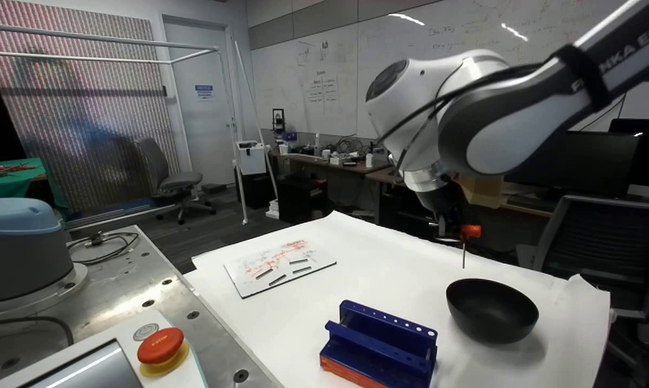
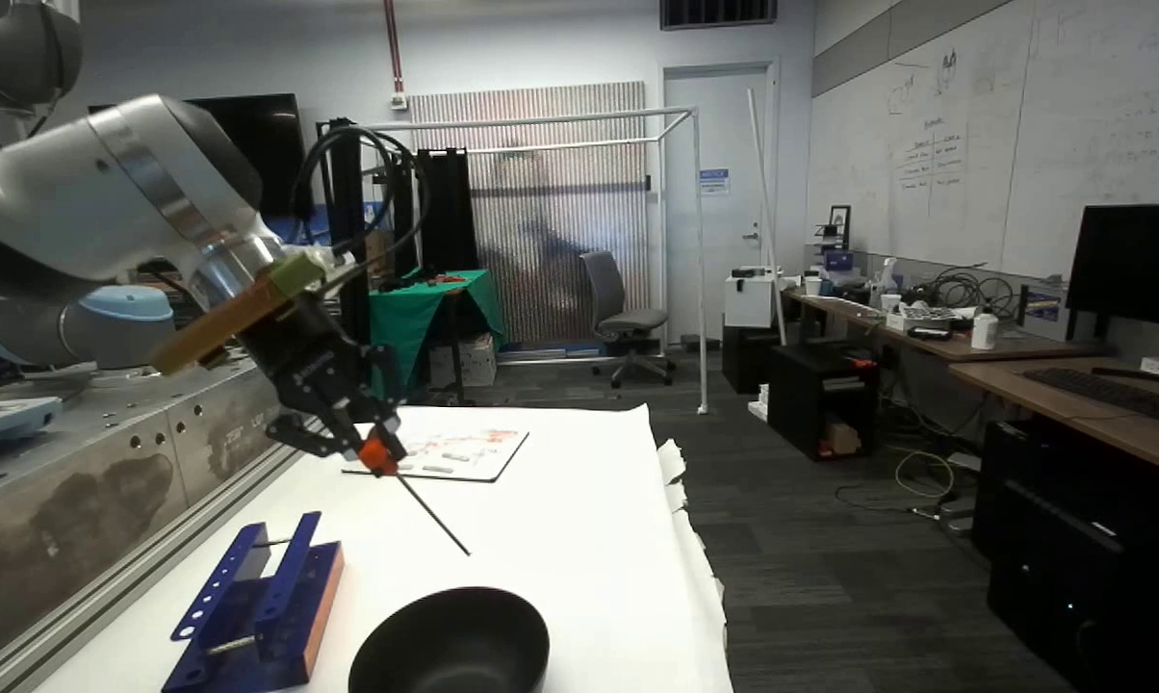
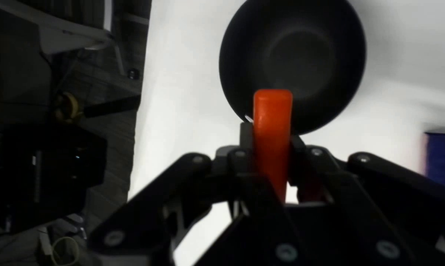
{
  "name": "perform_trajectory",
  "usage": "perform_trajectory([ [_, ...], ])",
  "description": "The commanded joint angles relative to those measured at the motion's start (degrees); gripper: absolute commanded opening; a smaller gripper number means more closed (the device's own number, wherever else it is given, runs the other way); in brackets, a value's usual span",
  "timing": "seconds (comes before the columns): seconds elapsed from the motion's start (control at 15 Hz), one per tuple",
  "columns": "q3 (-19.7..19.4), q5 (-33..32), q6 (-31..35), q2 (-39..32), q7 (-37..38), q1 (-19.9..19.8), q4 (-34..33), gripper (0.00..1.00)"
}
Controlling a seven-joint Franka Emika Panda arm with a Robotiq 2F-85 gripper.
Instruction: Put the orange object in the bowl
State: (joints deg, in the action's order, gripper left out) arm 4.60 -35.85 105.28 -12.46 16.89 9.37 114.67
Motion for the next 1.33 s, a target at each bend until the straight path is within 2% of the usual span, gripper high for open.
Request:
perform_trajectory([
  [0.0,-2.22,-6.23,-2.32,-6.70,11.55,0.92,-1.45,0.09],
  [0.33,-4.14,-5.08,-12.07,-14.92,22.62,2.19,-5.31,0.09],
  [0.47,-4.13,-3.05,-18.00,-17.53,24.68,2.48,-7.85,0.16],
  [0.53,-4.06,-1.78,-21.13,-18.68,25.38,2.59,-9.24,0.43],
  [0.6,-3.95,-0.05,-24.33,-19.53,25.60,2.64,-10.62,0.15],
  [0.8,-3.80,4.34,-29.92,-20.86,25.97,2.80,-13.76,0.09],
  [1.07,-4.10,6.98,-32.37,-22.07,26.88,3.43,-17.04,0.11],
  [1.13,-4.07,7.66,-32.53,-22.25,26.90,3.43,-17.57,0.44],
  [1.2,-4.04,8.08,-32.48,-22.35,26.88,3.42,-17.97,0.46],
  [1.27,-3.98,8.43,-32.30,-22.34,26.69,3.36,-18.23,0.53],
])
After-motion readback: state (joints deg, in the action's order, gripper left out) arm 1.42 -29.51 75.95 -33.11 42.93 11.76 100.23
